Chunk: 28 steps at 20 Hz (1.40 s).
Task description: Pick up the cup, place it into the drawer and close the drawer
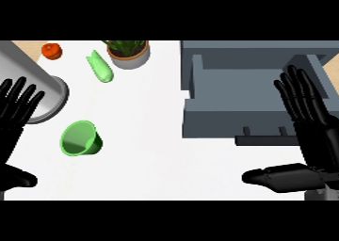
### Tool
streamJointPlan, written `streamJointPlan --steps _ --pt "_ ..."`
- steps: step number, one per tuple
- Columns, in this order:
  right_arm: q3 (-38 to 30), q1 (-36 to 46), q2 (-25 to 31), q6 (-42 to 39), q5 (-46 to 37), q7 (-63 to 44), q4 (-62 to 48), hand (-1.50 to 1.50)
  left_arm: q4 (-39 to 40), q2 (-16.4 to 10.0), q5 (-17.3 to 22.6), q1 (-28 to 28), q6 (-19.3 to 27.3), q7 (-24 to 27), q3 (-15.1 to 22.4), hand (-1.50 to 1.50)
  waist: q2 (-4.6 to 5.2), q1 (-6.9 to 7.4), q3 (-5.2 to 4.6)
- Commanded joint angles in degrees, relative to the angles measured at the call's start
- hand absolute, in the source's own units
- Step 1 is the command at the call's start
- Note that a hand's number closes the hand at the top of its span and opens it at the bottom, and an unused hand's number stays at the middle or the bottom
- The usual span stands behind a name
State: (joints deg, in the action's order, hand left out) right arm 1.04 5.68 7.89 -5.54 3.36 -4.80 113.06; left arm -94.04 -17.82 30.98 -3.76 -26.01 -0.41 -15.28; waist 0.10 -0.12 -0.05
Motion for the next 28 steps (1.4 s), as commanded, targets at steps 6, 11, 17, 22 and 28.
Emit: streamJointPlan --steps 6,11,17,22,28 --pt "-4.17 5.8 1.81 -2.82 2.38 0.61 -5.11 -1.5 19.42 -0.28 -9.8 -5.28 -3.52 8.46 0.14 -1.5 -0.01 -0.09 0.03" --pt "-4.02 5.27 1.39 -2.78 1.7 0.47 -4.01 -1.5 26.1 0.97 -16.87 -4.76 -1.04 15.87 0.2 -1.5 -0.06 -0.05 0.03" --pt "-1.74 6.12 -0.81 0.0 -1.06 -1.28 -2.3 -1.5 44.48 -2.0 -22.92 -9.36 -2.4 26.51 -0.94 -1.5 0.03 -0.47 -0.02" --pt "-4.61 9.75 1.14 -2.36 1.01 -0.33 -7.17 -1.5 59.04 -3.13 -28.24 -13.4 -3.01 39.2 -0.22 -1.5 0.06 -0.31 -0.02" --pt "-5.63 12.19 1.73 -2.22 1.89 -2.31 -7.35 -1.5 75.57 -4.25 -32.67 -20.36 -1.15 48.97 0.25 -1.5 0.36 -0.9 -0.12"
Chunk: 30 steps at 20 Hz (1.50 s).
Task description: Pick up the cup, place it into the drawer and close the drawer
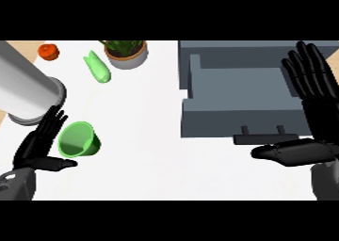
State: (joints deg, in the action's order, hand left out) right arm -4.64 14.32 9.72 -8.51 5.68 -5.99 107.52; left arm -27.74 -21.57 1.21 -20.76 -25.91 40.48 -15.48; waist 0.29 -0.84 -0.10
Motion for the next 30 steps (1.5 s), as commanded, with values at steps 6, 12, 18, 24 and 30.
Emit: streamJointPlan --steps 6,12,18,24,30 --pt "-2.82 0.59 2.71 -2.98 2.34 0.85 -1.56 -1.5 12.5 -0.32 -3.85 -2.37 -0.59 15.04 0.62 -1.5 0.39 -0.8 -0.15" --pt "-0.23 4.65 0.09 -0.13 0.72 -1.41 -1.83 -1.5 15.46 1.13 -4.1 -4.59 0.78 16.57 0.43 -1.5 0.51 -0.64 -0.22" --pt "-0.16 0.74 -0.23 -0.74 0.15 0.78 -0.8 -1.5 16.36 2.53 -5.71 -3.44 1.89 20.61 1.63 -1.5 0.48 -0.93 -0.2" --pt "-2.5 2.15 2.17 -2.49 2.67 -0.88 -1.12 -1.5 16.77 2.7 -5.35 -8.23 1.46 18.04 1.16 -1.5 0.57 -1.35 -0.21" --pt "-1.16 1.67 1.05 -1.86 0.94 0.48 -1.58 -1.5 17.2 4.19 -4.79 -7.97 -5.31 17.97 1.49 -1.5 0.64 -1.3 -0.25"
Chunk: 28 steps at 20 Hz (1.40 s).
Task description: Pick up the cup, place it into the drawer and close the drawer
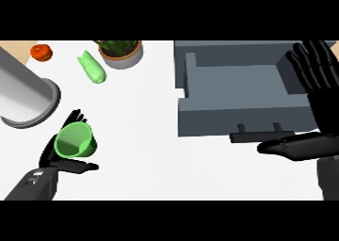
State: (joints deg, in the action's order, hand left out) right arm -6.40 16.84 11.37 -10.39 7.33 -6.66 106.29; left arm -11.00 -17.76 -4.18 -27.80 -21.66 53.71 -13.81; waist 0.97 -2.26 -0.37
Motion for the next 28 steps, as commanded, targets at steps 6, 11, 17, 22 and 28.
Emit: streamJointPlan --steps 6,11,17,22,28 --pt "-0.73 0.37 0.61 0.08 -0.34 -0.31 -1.33 -1.5 -4.52 2.36 0.2 0.06 -1.65 12.33 0.02 1.5 0.04 0.35 -0.01" --pt "-0.88 -1.71 0.66 -0.36 -0.32 0.7 0.42 -1.5 -6.55 5.01 1.01 -0.6 8.99 16.11 -1.99 1.5 -0.28 0.32 0.11" --pt "-2.81 0.52 1.72 -1.38 2.3 -0.17 -1.54 -1.5 -6.64 8.71 7.91 -2.2 19.92 14.53 -10.32 1.5 -0.38 0.93 0.19" --pt "-2.92 0.18 2.15 -1.4 1.06 0.39 -3.03 -1.5 -9.74 11.06 7.35 -4.68 9.93 13.77 -7.33 1.5 -0.71 1.6 0.3" --pt "-2.8 -1.06 1.79 -0.94 -0.61 1.99 -3.41 -1.5 -18.02 14.8 6.19 -11.56 14.04 5.14 -3.12 1.5 -1.13 2.41 0.42"
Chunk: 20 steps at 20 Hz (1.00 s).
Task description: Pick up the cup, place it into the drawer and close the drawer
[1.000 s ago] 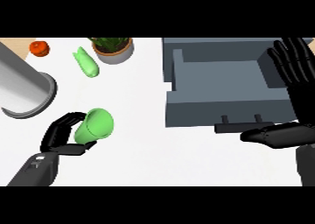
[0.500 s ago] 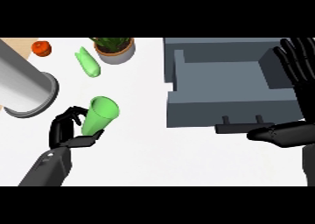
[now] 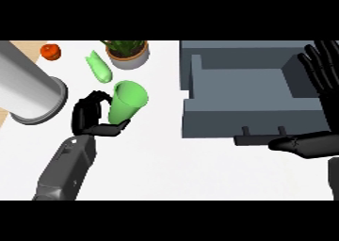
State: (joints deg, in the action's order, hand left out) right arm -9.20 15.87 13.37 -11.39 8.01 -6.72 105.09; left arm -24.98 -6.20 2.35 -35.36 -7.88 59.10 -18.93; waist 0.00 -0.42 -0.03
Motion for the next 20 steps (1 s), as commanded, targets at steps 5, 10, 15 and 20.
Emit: streamJointPlan --steps 5,10,15,20 --pt "0.69 -3.53 -1.22 1.29 -1.79 0.19 3.12 -1.5 -13.22 4.27 -0.15 -7.4 0.97 -10.7 5.23 1.5 -0.47 0.65 0.08" --pt "-1.32 0.2 1.03 0.29 -0.07 -1.48 0.81 -1.5 -21.32 4.9 0.57 -13.23 2.51 -24.69 7.66 1.5 -0.44 0.91 0.07" --pt "0.51 -2.88 -1.28 0.31 -1.55 2.26 1.21 -1.5 -20.67 6.16 4.52 -21.01 14.42 -30.94 16.5 1.5 -0.18 -0.53 0.05" --pt "0.85 0.75 -1.6 0.96 -3.22 4.23 -4.19 -1.5 -14.1 6.19 7.1 -32.75 23.3 -37.16 19.64 1.5 0.44 -1.81 0.08"
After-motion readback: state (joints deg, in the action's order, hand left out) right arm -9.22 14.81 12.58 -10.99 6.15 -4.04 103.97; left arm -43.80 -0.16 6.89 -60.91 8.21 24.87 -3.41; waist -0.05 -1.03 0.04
